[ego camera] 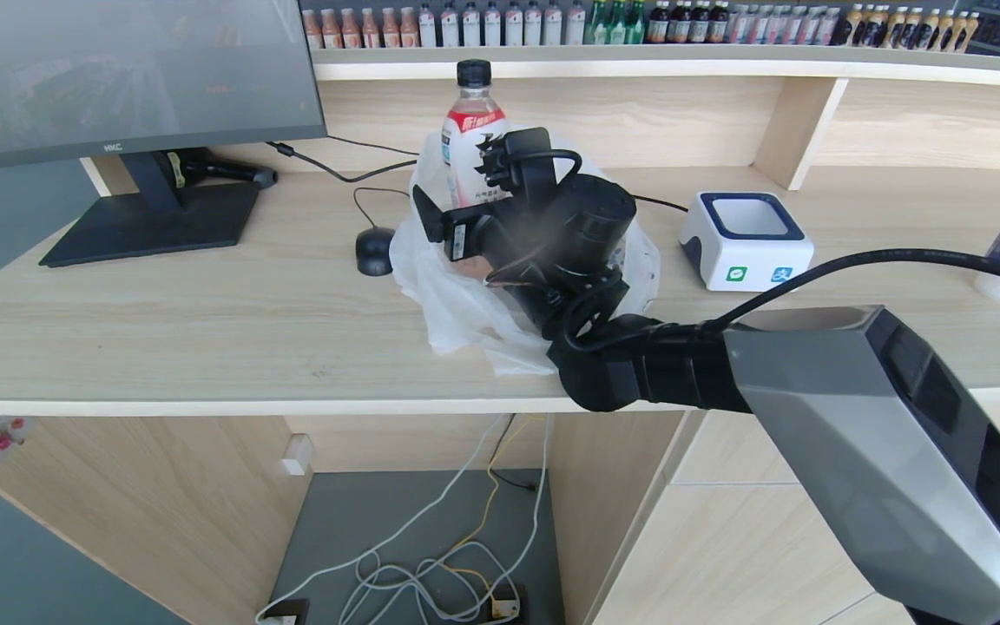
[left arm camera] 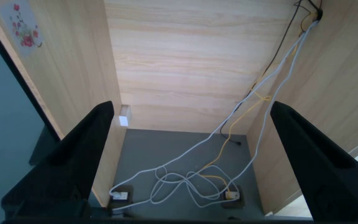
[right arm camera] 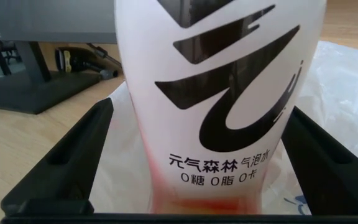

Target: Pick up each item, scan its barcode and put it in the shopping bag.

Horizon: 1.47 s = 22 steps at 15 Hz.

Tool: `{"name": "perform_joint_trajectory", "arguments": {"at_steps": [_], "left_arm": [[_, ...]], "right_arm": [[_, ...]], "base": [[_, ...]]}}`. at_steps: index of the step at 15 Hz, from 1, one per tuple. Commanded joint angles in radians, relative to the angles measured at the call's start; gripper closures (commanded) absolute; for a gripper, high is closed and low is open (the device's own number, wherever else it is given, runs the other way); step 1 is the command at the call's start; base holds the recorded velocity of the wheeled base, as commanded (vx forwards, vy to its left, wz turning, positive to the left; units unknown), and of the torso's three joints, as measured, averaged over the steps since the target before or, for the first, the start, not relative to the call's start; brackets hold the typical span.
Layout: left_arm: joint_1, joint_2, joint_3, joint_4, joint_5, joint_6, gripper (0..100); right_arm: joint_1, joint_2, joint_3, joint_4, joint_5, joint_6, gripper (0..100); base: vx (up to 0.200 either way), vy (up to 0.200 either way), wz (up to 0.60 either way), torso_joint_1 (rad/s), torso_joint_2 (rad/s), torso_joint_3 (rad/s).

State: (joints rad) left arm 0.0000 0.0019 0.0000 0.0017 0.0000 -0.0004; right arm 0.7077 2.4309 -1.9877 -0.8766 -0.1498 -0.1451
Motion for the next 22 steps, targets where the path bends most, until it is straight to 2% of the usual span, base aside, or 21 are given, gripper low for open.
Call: {"name": "perform_joint_trajectory", "arguments": {"at_steps": [1, 4, 6, 8, 11, 16, 18, 20, 22], "left_arm": [[0.0, 0.0, 0.0, 0.0, 0.0, 0.0, 0], [0.0, 0.0, 0.0, 0.0, 0.0, -0.001, 0], [0.0, 0.0, 0.0, 0.0, 0.0, 0.0, 0], [0.0, 0.0, 0.0, 0.0, 0.0, 0.0, 0], [-0.002, 0.0, 0.0, 0.0, 0.0, -0.001, 0], [0.0, 0.0, 0.0, 0.0, 0.0, 0.0, 0], [0.0, 0.0, 0.0, 0.0, 0.0, 0.0, 0], [0.0, 0.0, 0.0, 0.0, 0.0, -0.001, 0], [0.0, 0.0, 0.0, 0.0, 0.0, 0.0, 0]], "right_arm": [[0.027, -0.032, 0.016, -0.019, -0.001, 0.001, 0], [0.065, -0.102, 0.148, -0.094, -0.01, -0.005, 0], [0.084, -0.188, 0.317, -0.137, -0.076, 0.004, 0], [0.076, -0.237, 0.431, -0.191, -0.071, 0.01, 0], [0.019, -0.245, 0.512, -0.242, -0.071, 0.047, 0], [0.015, -0.285, 0.618, -0.298, -0.07, 0.052, 0], [0.015, -0.305, 0.76, -0.421, -0.07, 0.056, 0], [0.015, -0.311, 0.971, -0.622, -0.068, 0.056, 0], [0.015, -0.328, 1.124, -0.694, -0.068, 0.067, 0]], "base": [[0.0, 0.0, 0.0, 0.0, 0.0, 0.0], [0.0, 0.0, 0.0, 0.0, 0.0, 0.0], [0.0, 0.0, 0.0, 0.0, 0.0, 0.0], [0.0, 0.0, 0.0, 0.0, 0.0, 0.0], [0.0, 0.0, 0.0, 0.0, 0.0, 0.0], [0.0, 0.0, 0.0, 0.0, 0.0, 0.0], [0.0, 0.0, 0.0, 0.0, 0.0, 0.0], [0.0, 0.0, 0.0, 0.0, 0.0, 0.0], [0.0, 0.0, 0.0, 0.0, 0.0, 0.0]]}}
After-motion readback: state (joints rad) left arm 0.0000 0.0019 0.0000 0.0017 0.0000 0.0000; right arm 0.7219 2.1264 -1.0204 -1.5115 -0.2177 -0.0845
